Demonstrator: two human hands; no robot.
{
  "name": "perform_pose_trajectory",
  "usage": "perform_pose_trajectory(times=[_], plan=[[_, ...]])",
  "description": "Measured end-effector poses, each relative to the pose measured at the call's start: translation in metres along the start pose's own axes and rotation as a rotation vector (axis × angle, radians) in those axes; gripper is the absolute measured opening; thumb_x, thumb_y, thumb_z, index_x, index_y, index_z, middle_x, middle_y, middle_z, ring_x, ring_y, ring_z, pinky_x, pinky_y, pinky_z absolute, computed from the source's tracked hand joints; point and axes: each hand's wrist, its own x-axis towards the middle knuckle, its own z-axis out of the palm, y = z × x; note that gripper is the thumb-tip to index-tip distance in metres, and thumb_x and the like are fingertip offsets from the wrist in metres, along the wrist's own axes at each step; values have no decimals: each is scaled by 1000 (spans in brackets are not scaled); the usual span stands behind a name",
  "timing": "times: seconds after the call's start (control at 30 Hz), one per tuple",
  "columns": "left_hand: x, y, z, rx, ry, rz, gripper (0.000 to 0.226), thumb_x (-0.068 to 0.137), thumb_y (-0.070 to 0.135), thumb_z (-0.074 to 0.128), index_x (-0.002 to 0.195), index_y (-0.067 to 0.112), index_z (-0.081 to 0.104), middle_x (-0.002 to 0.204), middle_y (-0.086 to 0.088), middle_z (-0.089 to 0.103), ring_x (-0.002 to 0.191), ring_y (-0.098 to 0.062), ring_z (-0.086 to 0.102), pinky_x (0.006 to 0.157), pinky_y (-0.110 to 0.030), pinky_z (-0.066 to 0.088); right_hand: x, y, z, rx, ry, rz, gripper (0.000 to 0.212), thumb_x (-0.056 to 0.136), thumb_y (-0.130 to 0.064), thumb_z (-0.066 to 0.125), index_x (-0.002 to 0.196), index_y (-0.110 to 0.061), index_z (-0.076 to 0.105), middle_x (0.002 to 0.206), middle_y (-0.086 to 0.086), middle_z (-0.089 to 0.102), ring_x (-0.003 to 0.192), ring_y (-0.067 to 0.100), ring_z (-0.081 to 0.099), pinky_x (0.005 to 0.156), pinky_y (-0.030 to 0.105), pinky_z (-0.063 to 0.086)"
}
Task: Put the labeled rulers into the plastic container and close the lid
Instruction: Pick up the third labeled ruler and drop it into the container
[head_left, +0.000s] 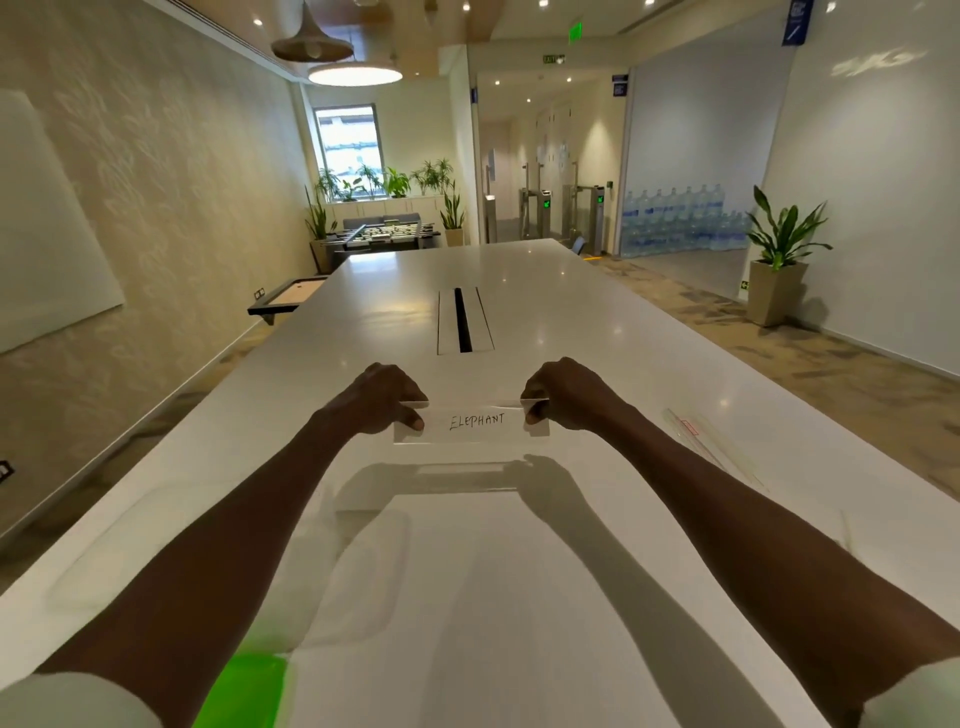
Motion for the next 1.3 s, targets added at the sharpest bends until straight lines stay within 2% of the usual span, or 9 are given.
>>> perform_pose_trajectory(times=[0.13,0.2,0.37,0.6,0.73,0.9,0.97,1.23,1.3], plan=[[-19,-4,-24,-4,35,-1,41,66,19,85,104,8,74,104,-7,74,90,-18,65,87,-32,53,-8,-28,-16,-48,44,-33,31,77,-20,79,107,-14,75,104,9,74,99,26,64,68,29,43],[-31,-8,-34,-21,51,-13,42,65,20,86,103,8,74,104,-7,74,90,-15,64,83,-25,50,-11,-42,-21,-61,50,-54,34,77,-21,79,110,-15,74,108,7,73,102,25,64,69,27,40],[-63,-25,-59,-24,69,-41,41,65,19,85,103,8,74,104,-6,74,86,-12,63,73,-14,43,-14,-83,-25,-72,61,-110,38,77,-21,79,114,-14,73,112,6,72,103,24,64,71,29,46],[-118,-69,-91,-25,106,-108,43,64,15,86,104,7,73,106,-9,73,92,-17,65,87,-25,49,-13,-151,-8,-89,46,-189,36,78,-22,79,112,-14,73,112,6,73,101,24,67,83,38,58],[-148,-93,-104,-16,100,-137,40,64,15,86,102,10,75,104,-8,74,92,-18,67,90,-31,52,-11,-186,7,-83,37,-227,35,78,-23,78,112,-14,72,111,6,73,97,23,68,81,38,59],[-175,-121,-111,-31,102,-208,40,63,10,86,101,10,75,104,-7,74,83,-8,64,73,-10,45,-9,-219,24,-65,30,-253,35,77,-22,79,111,-15,74,108,5,73,95,23,67,70,32,53],[-183,-129,-113,-20,90,-218,40,64,8,85,102,8,74,104,-8,74,82,-7,63,64,-8,45,-8,-229,31,-66,27,-261,34,77,-23,79,110,-16,74,107,5,73,94,23,66,69,32,53],[-210,-160,-109,-10,31,-304,42,65,7,84,105,10,74,108,-9,73,99,-19,66,78,-24,51,-7,-264,60,-44,-24,-297,36,76,-27,79,110,-15,73,108,6,73,99,24,66,77,33,54],[-214,-167,-105,-14,13,-316,42,64,7,85,105,11,74,108,-8,73,102,-20,66,91,-34,52,-7,-270,67,-51,-50,-304,37,76,-28,79,109,-14,73,108,8,72,100,26,66,81,38,56]])
